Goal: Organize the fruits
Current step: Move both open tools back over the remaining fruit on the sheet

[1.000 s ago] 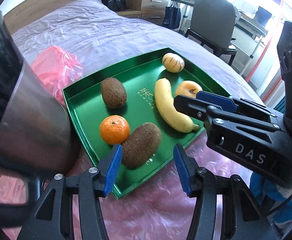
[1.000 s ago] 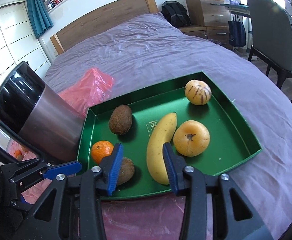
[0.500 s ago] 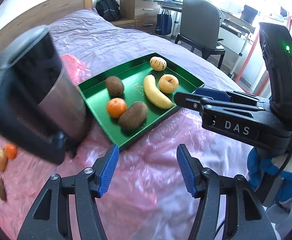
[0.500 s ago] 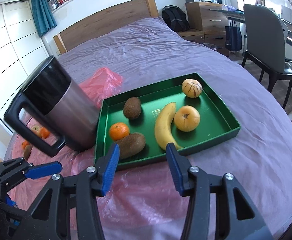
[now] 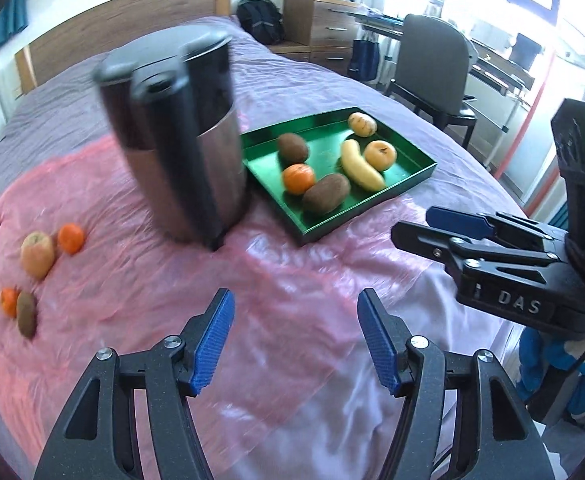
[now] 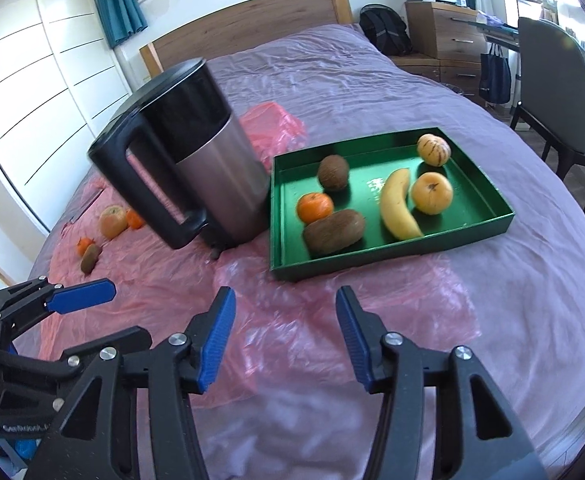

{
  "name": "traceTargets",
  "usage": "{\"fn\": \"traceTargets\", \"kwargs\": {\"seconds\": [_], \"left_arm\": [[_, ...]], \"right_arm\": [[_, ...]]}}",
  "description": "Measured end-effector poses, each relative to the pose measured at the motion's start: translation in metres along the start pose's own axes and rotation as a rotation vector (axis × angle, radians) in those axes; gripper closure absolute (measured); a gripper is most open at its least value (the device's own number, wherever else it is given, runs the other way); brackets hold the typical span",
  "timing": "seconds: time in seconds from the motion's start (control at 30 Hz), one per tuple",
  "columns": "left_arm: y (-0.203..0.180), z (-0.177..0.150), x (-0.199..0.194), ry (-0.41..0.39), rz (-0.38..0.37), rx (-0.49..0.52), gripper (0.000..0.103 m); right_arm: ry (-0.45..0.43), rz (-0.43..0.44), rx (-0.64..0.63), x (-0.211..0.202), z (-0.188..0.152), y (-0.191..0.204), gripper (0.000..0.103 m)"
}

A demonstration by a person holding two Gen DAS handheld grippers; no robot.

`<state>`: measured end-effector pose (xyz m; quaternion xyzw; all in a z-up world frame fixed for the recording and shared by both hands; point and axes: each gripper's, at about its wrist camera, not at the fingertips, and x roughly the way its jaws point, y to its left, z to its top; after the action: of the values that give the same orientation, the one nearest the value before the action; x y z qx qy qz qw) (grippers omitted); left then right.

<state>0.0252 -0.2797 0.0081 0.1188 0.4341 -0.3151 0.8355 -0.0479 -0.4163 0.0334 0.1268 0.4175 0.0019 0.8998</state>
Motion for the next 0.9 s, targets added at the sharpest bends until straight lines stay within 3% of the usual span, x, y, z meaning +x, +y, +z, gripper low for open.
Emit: {"fn": "traceTargets", "kwargs": {"seconds": [0.9], "left_arm": [[0.083,-0.069,-0.064,-0.058,0.162,-0.153,0.042]], "right_arm": [[0.041,0.112,-0.155,-0.009,-0.033,0.117,0.022]]}}
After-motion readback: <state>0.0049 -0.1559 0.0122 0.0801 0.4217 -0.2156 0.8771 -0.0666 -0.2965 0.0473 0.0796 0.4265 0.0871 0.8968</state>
